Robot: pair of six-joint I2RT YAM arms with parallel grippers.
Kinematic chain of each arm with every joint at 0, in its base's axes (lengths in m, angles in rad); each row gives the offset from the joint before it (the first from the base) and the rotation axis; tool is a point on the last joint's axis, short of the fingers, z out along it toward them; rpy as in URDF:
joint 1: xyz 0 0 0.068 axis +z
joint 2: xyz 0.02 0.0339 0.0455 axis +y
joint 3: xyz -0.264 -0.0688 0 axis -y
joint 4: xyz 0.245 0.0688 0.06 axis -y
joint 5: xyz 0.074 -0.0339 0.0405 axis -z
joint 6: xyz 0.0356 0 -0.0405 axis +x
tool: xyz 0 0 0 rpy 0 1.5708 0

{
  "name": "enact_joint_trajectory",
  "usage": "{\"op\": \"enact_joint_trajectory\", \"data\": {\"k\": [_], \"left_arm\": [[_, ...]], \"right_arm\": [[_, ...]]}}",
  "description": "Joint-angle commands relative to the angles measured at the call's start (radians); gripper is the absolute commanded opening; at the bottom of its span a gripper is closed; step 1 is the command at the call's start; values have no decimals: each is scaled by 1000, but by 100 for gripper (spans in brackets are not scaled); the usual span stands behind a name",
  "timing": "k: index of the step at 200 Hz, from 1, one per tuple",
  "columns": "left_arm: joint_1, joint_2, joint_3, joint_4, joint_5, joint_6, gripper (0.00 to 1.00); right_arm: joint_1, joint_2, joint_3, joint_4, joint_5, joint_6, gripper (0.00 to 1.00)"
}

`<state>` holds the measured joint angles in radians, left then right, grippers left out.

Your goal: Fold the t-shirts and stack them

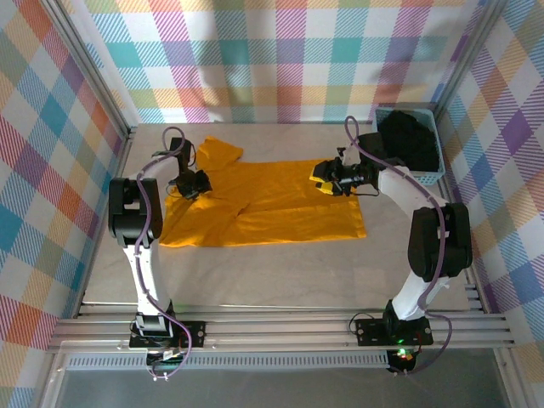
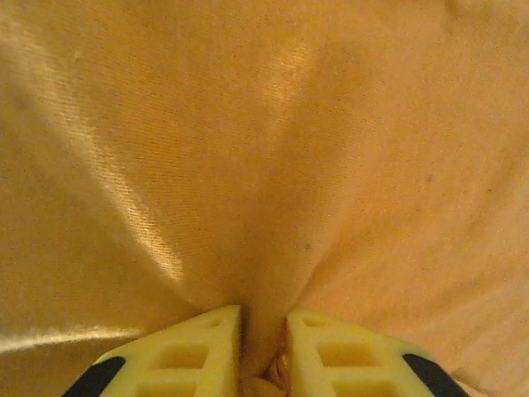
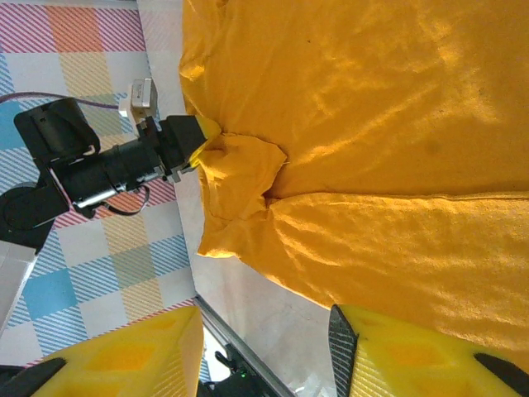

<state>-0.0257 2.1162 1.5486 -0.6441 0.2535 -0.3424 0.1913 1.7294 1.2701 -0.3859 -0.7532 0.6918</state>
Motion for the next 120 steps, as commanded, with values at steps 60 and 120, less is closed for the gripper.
{"op": "enact_joint_trajectory", "data": {"k": [60, 120], "left_arm": [[-13, -100, -1, -71, -32, 31, 27], [-29, -86, 5, -91, -17, 46, 25]], "right_arm": [[5, 1, 15, -5, -21, -15, 45], [5, 10, 22, -8, -22, -14, 45]]}}
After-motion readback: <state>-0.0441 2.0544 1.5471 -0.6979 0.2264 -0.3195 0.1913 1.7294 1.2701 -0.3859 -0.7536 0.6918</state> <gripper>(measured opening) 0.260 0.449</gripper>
